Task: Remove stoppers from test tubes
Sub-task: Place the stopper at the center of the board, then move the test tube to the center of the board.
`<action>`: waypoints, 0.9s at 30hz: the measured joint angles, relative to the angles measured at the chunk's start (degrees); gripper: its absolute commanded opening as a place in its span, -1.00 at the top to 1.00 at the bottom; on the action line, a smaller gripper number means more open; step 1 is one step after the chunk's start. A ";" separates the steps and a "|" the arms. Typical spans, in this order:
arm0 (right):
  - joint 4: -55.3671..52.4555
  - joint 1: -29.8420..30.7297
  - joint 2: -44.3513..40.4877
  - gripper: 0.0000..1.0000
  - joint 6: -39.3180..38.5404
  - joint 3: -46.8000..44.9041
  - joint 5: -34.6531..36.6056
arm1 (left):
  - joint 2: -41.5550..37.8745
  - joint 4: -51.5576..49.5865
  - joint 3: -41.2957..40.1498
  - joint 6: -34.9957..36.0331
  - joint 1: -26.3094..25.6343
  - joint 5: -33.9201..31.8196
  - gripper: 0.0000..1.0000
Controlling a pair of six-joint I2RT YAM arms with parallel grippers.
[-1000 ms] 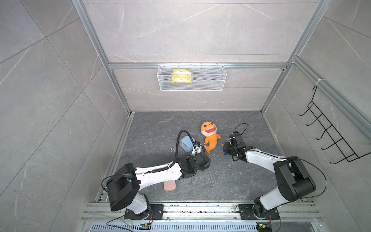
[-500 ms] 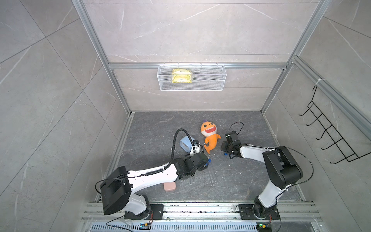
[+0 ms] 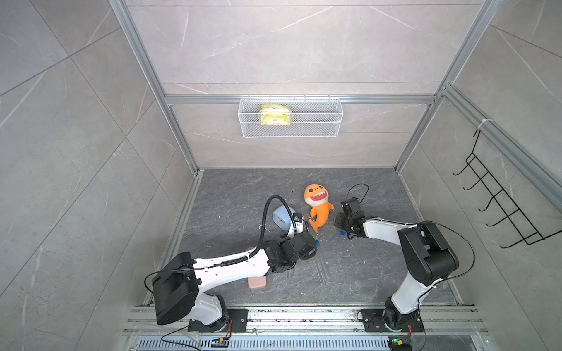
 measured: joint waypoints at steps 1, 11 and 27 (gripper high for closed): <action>-1.07 0.00 -1.77 0.23 -0.11 0.02 -0.09 | 0.00 -0.02 0.00 -0.02 -0.11 -0.02 0.16; -10.05 0.00 -27.80 0.15 -2.51 0.74 -0.94 | 7.08 -4.52 5.33 -5.49 -3.69 -2.54 0.22; -20.76 0.00 -42.71 0.11 -4.02 -3.23 -2.69 | 25.07 -9.86 15.89 -26.64 -8.79 -0.31 0.26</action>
